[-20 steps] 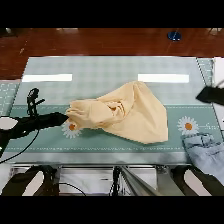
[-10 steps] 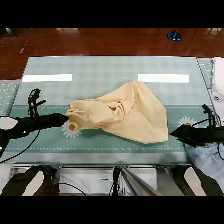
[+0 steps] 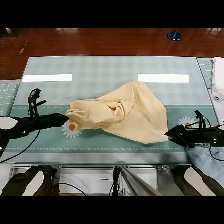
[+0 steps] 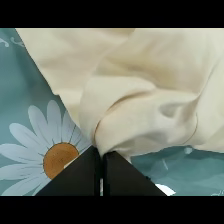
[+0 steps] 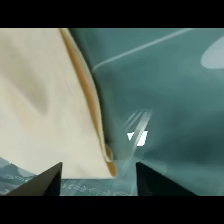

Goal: Fold the shirts.

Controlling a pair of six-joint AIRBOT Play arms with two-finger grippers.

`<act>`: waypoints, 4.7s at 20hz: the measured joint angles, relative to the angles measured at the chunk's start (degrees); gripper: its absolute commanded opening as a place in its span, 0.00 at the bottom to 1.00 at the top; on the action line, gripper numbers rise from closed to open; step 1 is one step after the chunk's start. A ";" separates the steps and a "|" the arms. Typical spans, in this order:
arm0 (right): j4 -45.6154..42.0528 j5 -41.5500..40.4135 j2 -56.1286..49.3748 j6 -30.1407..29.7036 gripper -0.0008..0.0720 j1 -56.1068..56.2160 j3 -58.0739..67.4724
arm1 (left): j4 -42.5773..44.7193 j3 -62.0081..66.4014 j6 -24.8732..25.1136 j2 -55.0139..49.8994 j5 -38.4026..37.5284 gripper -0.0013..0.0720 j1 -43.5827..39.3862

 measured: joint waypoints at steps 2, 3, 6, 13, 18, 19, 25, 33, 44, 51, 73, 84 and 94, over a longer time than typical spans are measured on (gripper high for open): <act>2.62 -2.32 -3.21 0.02 0.35 3.17 -0.07 | 0.00 0.33 -0.02 0.00 -0.07 0.06 0.00; 4.17 -4.13 -4.81 -0.33 0.08 5.25 -0.09 | 0.00 0.48 -0.02 0.00 -0.09 0.06 0.00; 12.02 -7.15 -8.07 -4.00 0.04 9.97 0.57 | 0.00 1.20 0.00 0.00 0.07 0.06 0.00; 44.15 7.87 2.08 -10.86 0.04 6.95 17.55 | 0.61 18.51 0.17 1.62 -3.08 0.06 2.38; 52.54 6.64 11.61 -4.55 0.04 1.99 41.31 | 0.61 42.75 -2.29 4.09 -6.29 0.06 6.60; 52.39 6.12 12.39 -2.75 0.04 1.44 46.10 | 0.61 47.60 -3.17 4.66 -6.82 0.06 7.37; 45.42 4.76 14.29 9.07 0.04 0.11 70.58 | 4.24 69.57 -13.55 9.18 -13.05 0.06 9.66; 36.04 18.18 14.56 21.55 0.04 -0.04 83.25 | 14.93 76.52 -31.01 17.81 -39.78 0.06 10.05; 7.08 33.92 20.31 21.20 0.04 0.33 66.58 | 8.37 42.77 -39.30 25.73 -52.24 0.06 9.99; 5.66 19.08 21.07 19.26 0.04 5.05 36.92 | 1.99 9.42 -36.33 30.05 -38.29 0.06 9.92; 3.93 -24.48 -8.35 7.52 0.04 30.45 29.18 | -8.15 6.93 -2.49 -4.22 -5.84 0.78 12.74; 2.32 -24.37 -5.11 6.67 0.04 30.49 29.18 | 13.33 10.21 -3.41 -4.35 -29.27 0.78 14.16; 1.97 -24.13 -5.07 6.64 0.04 30.49 29.18 | 12.87 4.09 -0.52 -6.05 -18.05 0.64 8.07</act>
